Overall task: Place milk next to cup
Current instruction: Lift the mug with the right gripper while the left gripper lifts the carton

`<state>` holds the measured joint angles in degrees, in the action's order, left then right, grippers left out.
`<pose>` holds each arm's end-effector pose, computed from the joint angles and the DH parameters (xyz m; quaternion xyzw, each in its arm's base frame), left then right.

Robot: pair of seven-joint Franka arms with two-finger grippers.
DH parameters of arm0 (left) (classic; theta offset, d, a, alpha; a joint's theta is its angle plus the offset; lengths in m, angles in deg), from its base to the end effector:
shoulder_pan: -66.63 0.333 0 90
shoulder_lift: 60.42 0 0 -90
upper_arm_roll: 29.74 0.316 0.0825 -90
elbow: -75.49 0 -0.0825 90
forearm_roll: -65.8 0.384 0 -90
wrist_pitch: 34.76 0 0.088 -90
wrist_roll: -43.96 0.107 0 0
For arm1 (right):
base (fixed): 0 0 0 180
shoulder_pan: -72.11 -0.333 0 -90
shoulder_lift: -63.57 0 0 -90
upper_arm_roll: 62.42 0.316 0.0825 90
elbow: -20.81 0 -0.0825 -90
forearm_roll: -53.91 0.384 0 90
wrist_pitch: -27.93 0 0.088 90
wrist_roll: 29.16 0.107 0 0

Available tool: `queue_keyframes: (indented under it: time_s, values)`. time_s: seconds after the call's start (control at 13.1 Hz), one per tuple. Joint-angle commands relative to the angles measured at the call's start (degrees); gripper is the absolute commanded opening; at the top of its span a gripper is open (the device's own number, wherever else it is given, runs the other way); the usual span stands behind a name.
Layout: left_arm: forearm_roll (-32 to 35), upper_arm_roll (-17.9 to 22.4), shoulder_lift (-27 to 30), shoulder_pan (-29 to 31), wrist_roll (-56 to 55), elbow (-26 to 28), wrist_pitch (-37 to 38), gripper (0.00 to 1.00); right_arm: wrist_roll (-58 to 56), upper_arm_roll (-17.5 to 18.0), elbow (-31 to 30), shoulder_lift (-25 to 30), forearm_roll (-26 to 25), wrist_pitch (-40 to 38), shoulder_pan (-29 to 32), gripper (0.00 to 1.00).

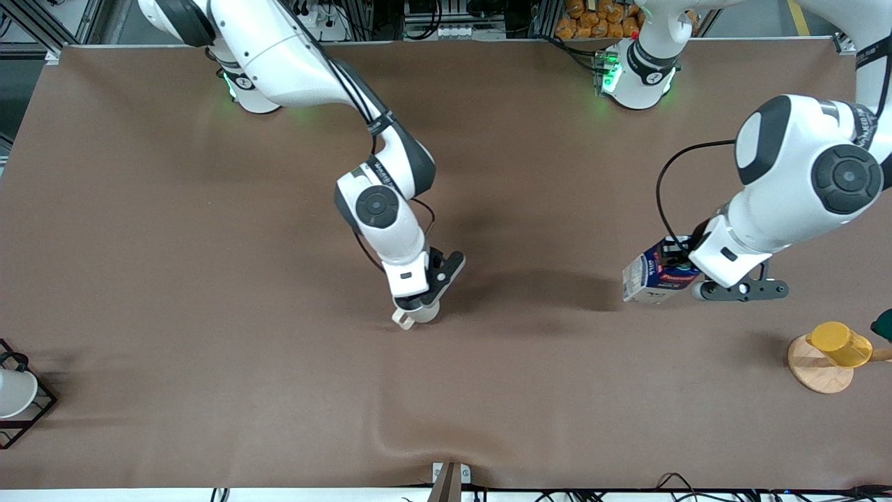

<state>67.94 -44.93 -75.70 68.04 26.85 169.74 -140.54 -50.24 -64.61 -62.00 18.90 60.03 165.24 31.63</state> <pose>0.6179 -0.1337 0.4581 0.9991 0.0270 -0.0315 0.0088 0.5774 0.4642 0.2415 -0.8794 -0.4675 -0.0811 0.0391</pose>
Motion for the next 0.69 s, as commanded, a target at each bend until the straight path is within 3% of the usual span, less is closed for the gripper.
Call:
queue_keyframes:
  time_s: [0.0, 0.08, 0.15, 0.46, 0.61]
  values:
    - [-0.39, -2.39, -0.01, 0.08, -6.85, -0.82, 1.37, 0.28, 1.03, -1.06, 4.41, -3.49, -2.08, -0.2, -3.1, 0.27]
    - [-0.47, -3.44, -0.18, -0.01, -9.66, -0.82, 1.28, 0.28, 2.6, -1.06, 4.68, -4.02, -2.17, 0.06, -3.29, 0.54]
    - [-0.47, -4.67, -0.27, -0.09, -12.56, -0.9, 1.28, 0.28, 3.23, -0.98, 4.68, -4.03, -2.17, 1.37, -3.37, 1.0]
    - [-0.56, -5.38, -0.71, -4.91, -23.03, -1.08, 1.28, 0.28, 3.5, -0.98, 4.68, -2.19, -1.82, 1.65, -2.59, 1.0]
    - [-0.65, -5.38, -1.93, -9.74, -27.6, -2.21, 1.1, 0.3, 3.5, -0.98, 3.55, 1.58, -1.47, -0.27, -2.06, 1.0]
